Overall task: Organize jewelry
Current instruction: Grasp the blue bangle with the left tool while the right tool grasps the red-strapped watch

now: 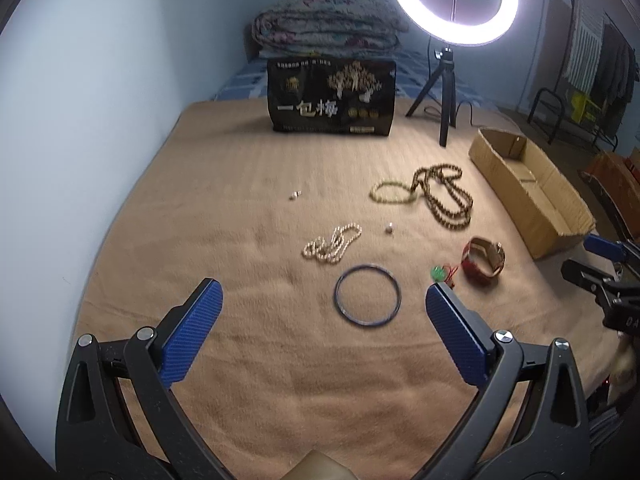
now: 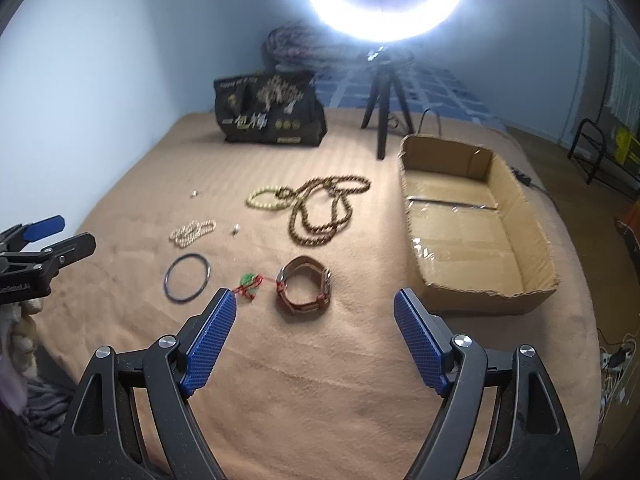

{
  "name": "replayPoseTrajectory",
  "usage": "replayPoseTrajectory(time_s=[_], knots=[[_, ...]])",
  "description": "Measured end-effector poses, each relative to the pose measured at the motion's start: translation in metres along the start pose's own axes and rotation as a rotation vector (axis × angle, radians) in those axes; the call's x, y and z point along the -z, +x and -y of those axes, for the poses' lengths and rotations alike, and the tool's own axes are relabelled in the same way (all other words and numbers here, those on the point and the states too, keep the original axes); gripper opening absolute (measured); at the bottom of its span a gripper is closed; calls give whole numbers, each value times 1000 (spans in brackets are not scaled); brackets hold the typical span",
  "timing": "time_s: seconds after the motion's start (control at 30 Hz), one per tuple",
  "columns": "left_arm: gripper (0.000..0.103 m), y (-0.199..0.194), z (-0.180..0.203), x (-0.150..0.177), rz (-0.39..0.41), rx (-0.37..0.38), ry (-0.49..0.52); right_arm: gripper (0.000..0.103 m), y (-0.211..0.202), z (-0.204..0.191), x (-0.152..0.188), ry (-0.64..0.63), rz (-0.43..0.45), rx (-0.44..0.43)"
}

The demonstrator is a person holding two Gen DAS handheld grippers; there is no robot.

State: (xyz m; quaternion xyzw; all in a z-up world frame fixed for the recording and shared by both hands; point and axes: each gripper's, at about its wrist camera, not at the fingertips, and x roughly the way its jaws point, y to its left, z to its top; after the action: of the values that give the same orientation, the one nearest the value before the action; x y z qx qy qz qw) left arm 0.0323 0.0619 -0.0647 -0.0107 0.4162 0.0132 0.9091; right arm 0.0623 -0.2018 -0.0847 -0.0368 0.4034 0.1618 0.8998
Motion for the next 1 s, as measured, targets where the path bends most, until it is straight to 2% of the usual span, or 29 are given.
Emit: replayPoseTrajectory(time_s=[0.13, 0.3, 0.43, 0.6, 0.77, 1.0], knots=[[86, 10, -5, 9, -60, 22, -6, 80, 11, -4, 3, -20, -42, -28], [73, 23, -5, 15, -112, 54, -5, 68, 20, -11, 4, -49, -84, -64], [72, 27, 1, 15, -124, 65, 4, 58, 27, -16, 1, -60, -115, -92], [72, 42, 8, 10, -172, 75, -15, 58, 37, -28, -1, -104, -144, -117], [72, 55, 23, 12, -195, 51, 24, 53, 53, -25, -3, -102, -189, -133], [72, 84, 33, 14, -274, 90, -12, 52, 71, -20, -7, -87, -233, -150]])
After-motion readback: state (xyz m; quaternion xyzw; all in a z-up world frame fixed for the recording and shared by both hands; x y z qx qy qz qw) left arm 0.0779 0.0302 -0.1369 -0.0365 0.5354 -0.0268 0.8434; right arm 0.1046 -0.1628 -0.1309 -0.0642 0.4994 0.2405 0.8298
